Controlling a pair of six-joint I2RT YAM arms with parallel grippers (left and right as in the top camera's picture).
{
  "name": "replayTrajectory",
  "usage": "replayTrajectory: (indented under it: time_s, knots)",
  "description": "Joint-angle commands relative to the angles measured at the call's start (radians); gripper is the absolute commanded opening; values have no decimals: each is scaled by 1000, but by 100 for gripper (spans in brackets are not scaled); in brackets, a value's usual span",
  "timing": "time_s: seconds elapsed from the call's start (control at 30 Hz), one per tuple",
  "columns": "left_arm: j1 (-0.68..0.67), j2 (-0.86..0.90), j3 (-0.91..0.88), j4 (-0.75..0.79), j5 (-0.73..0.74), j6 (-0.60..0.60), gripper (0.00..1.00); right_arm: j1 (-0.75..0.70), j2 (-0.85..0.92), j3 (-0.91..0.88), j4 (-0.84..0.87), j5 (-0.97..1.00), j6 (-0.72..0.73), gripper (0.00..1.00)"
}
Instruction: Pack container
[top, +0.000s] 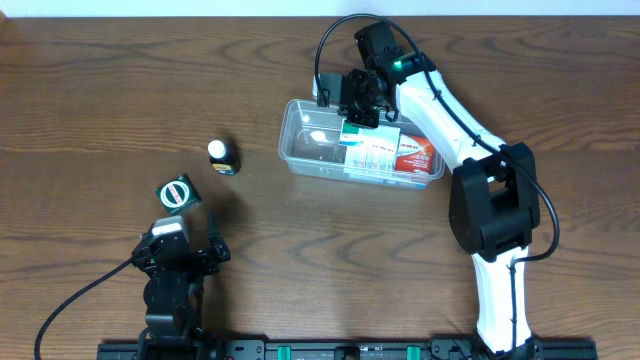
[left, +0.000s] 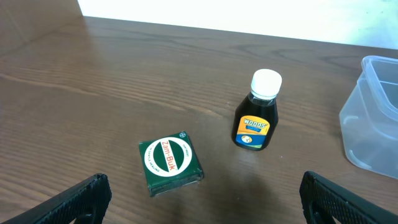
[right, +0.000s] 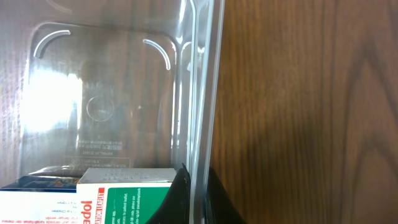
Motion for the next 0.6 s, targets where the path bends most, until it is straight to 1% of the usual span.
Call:
replayTrajectory:
  time_s: [0.0, 0.23, 0.27, 0.3, 0.33, 0.37, 0.43, 0.5, 0.57]
  knots:
    - [4, 0, -19, -11, -2, -13, 98, 21, 18, -18, -41, 84, -98, 1]
    - [4, 0, -19, -11, -2, -13, 98, 45, 18, -16, -8, 84, -106, 2]
    - [4, 0, -19, -11, -2, -13, 98, 45, 15, -13, -3, 84, -97, 12]
    - [4, 0, -19, -11, -2, -13, 98, 46, 14, -8, 2, 84, -74, 30]
    - [4, 0, -19, -11, -2, -13, 98, 46, 8, 0, 4, 84, -33, 69]
    - [4, 0, -19, -11, -2, -13, 98, 45, 1, 9, 6, 84, 17, 87]
    - [4, 0, -19, -11, -2, -13, 98, 37, -30, 21, 9, 75, 109, 88]
    - [4, 0, -19, -11, -2, -13, 98, 29, -69, 24, 19, 61, 184, 93]
    - [4, 0, -19, -11, -2, -13, 98, 16, -124, 24, 31, 25, 276, 92]
